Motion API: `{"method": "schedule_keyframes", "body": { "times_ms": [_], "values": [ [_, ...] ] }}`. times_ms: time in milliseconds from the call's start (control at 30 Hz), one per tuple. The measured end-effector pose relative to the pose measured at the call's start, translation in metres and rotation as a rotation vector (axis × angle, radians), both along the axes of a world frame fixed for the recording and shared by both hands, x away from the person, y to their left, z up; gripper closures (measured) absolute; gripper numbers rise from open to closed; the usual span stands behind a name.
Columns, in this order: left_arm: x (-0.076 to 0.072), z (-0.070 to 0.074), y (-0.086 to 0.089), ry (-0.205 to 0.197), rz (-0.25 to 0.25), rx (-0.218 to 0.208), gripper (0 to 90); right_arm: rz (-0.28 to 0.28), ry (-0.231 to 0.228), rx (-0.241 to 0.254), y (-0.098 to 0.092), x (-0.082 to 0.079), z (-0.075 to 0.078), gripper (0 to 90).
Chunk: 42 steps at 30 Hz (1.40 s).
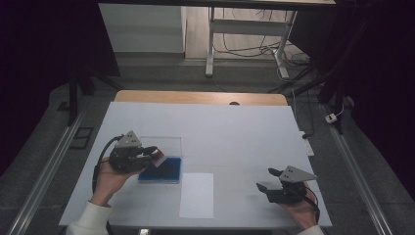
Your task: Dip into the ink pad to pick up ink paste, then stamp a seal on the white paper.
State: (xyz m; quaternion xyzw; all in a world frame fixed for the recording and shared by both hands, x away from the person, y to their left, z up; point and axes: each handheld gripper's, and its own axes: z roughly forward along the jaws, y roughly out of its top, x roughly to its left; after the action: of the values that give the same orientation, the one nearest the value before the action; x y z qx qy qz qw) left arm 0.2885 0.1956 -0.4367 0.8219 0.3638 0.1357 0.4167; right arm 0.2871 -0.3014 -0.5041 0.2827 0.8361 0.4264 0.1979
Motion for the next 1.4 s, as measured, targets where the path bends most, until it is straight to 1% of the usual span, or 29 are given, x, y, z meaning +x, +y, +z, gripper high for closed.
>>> {"method": "schedule_keyframes", "body": {
  "times_ms": [167,267,467,567,700,767,933,1033,1100,1200,1400],
  "values": [
    [-0.001,0.001,-0.004,-0.005,-0.015,-0.008,70.3,0.0,-0.001,-0.003,-0.001,0.001,-0.001,27.4],
    [-0.001,0.002,-0.008,-0.008,-0.023,-0.005,70.2,-0.005,0.002,-0.012,-0.001,0.001,-0.001,27.4],
    [-0.001,0.001,-0.013,-0.005,-0.04,0.004,70.2,-0.007,0.003,-0.004,-0.002,0.001,-0.001,27.5],
    [-0.001,0.001,-0.015,-0.007,-0.045,-0.001,70.2,-0.01,-0.004,-0.011,-0.001,0.0,-0.001,27.5],
    [-0.002,0.001,-0.018,-0.004,-0.057,-0.01,70.2,-0.011,0.001,-0.016,-0.001,0.0,-0.001,27.5],
    [-0.002,0.001,-0.02,-0.003,-0.067,-0.01,70.2,-0.003,0.001,-0.008,-0.001,0.001,-0.002,27.5],
    [-0.003,0.001,-0.027,0.001,-0.091,-0.008,70.2,-0.008,0.007,-0.01,-0.001,0.001,-0.002,27.5],
    [-0.005,0.001,-0.033,-0.003,-0.106,0.002,70.2,-0.004,0.003,-0.005,-0.002,0.001,-0.002,27.6],
    [-0.006,0.001,-0.036,-0.003,-0.115,0.0,70.2,-0.005,0.003,-0.005,-0.002,0.001,-0.002,27.6],
    [-0.007,0.001,-0.041,-0.001,-0.131,0.002,70.2,-0.011,0.005,-0.022,-0.001,0.001,-0.002,27.6],
    [-0.009,0.001,-0.05,-0.004,-0.16,0.008,70.2,-0.001,0.001,-0.023,0.0,0.001,-0.004,27.6]
  ]
}}
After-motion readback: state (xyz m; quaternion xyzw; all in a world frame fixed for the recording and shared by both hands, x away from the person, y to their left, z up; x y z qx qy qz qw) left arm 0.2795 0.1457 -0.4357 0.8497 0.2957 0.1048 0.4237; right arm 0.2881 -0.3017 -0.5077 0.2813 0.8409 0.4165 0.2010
